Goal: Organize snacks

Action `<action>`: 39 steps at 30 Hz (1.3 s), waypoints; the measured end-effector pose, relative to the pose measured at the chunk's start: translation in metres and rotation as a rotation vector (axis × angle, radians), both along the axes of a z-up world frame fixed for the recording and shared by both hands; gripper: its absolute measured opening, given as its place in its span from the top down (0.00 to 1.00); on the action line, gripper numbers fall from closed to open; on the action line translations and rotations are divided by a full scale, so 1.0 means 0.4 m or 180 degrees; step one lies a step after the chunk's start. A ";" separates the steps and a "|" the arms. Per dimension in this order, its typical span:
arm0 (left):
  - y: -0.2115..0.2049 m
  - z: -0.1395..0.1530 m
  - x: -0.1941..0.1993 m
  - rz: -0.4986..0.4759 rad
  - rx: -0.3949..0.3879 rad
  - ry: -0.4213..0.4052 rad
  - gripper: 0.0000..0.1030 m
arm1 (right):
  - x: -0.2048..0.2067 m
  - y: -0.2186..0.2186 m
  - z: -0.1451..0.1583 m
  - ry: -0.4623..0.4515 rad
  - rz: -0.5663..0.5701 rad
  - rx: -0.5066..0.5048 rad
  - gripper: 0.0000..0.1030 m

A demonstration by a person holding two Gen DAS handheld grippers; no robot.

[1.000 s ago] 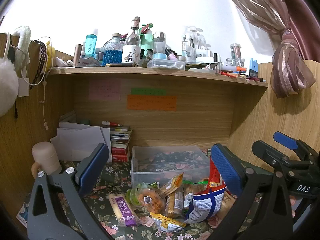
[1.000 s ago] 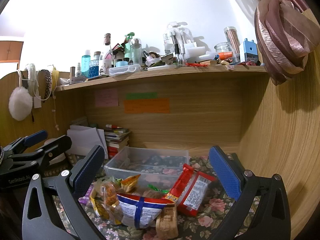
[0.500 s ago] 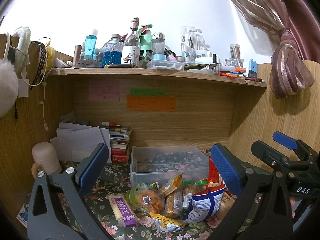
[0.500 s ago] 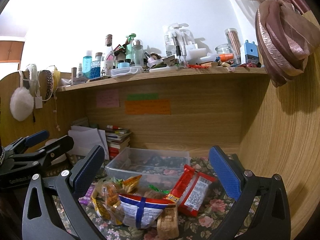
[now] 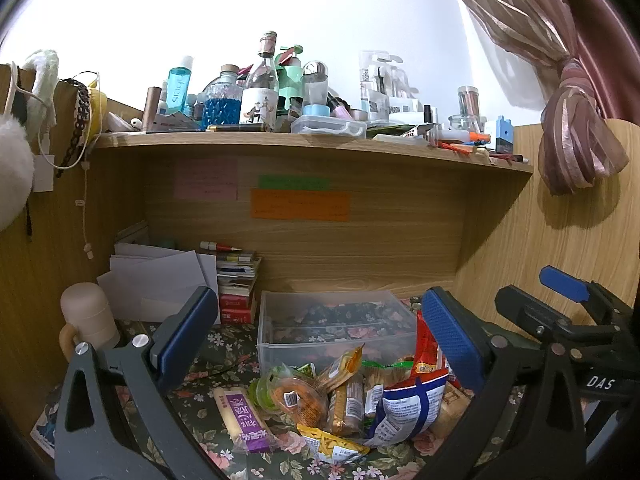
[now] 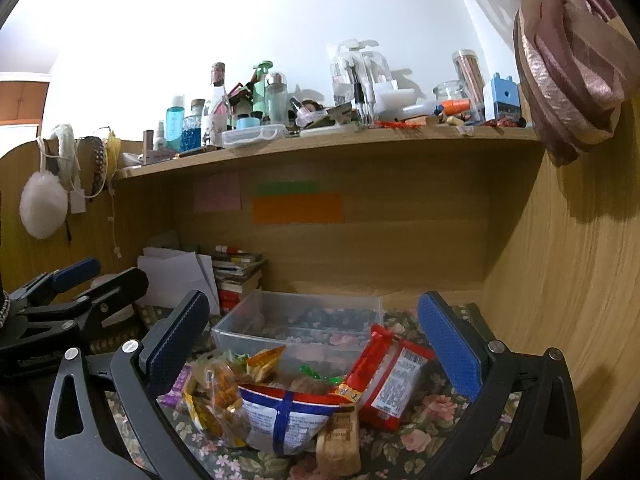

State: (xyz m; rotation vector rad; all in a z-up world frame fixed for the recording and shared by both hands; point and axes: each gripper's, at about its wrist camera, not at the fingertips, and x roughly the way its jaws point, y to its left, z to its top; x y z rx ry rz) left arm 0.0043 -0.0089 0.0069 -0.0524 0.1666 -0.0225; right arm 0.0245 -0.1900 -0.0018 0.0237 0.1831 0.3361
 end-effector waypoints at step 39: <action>0.189 -0.376 0.230 0.0296 -0.0081 0.1740 0.25 | 0.109 -0.047 -0.246 0.1485 0.0034 -0.0317 0.37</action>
